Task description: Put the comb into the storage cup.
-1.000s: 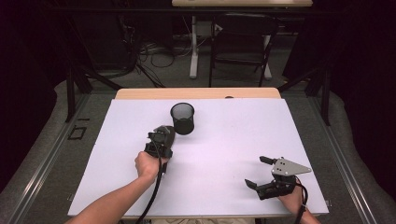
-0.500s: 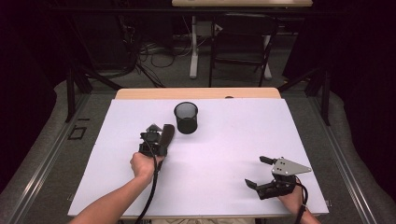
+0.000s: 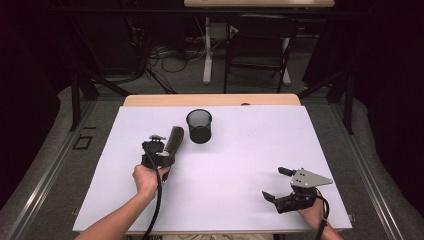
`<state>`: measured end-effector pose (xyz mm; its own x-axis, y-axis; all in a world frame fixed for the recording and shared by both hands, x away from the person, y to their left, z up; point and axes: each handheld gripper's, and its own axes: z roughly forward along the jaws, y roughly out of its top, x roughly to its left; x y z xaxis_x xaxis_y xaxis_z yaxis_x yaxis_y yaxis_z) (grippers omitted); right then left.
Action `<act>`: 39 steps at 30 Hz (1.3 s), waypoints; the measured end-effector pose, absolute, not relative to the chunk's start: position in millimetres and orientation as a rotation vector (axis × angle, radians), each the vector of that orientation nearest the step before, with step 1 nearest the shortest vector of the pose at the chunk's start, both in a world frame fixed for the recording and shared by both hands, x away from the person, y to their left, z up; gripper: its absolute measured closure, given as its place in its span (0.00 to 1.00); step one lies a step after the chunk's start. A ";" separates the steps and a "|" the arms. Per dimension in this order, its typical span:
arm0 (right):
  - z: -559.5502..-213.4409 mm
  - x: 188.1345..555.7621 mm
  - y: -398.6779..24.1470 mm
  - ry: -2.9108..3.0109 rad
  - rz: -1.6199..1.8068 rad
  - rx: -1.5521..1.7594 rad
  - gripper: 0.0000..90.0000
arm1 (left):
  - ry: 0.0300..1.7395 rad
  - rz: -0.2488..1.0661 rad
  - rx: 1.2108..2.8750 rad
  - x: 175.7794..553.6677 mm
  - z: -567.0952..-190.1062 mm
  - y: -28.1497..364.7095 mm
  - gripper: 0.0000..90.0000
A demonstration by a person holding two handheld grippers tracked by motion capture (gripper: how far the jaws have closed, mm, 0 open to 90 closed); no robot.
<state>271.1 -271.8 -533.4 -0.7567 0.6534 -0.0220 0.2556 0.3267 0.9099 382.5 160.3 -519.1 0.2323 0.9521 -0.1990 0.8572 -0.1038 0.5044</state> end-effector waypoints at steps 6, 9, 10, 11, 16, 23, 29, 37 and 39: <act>-533.6 271.0 -270.9 2.211 1.408 0.805 0.02 | 1.583 0.279 1.977 375.9 -514.7 163.9 0.81; -533.8 271.1 -271.2 2.212 1.403 0.808 0.02 | 1.554 0.294 1.967 373.5 -514.5 165.5 0.81; -533.8 271.2 -271.3 2.210 1.404 0.809 0.02 | 1.545 0.298 1.962 372.9 -514.8 166.2 0.81; -533.9 271.4 -271.5 2.211 1.401 0.809 0.02 | 1.535 0.300 1.962 372.3 -515.0 166.7 0.81; -534.6 272.1 -270.9 2.212 1.399 0.812 0.02 | 1.485 0.315 1.935 368.5 -515.2 167.2 0.81; -534.9 272.1 -271.1 2.213 1.395 0.814 0.02 | 1.413 0.350 1.903 364.5 -510.9 169.4 0.81; -535.6 272.8 -270.5 2.221 1.394 0.819 0.02 | 1.347 0.382 1.874 361.6 -507.6 169.7 0.81; -535.9 273.7 -270.8 2.219 1.392 0.818 0.02 | 1.289 0.389 1.812 359.9 -508.2 173.5 0.81; -535.8 273.8 -271.1 2.217 1.390 0.817 0.02 | 1.279 0.388 1.792 359.7 -508.7 175.1 0.81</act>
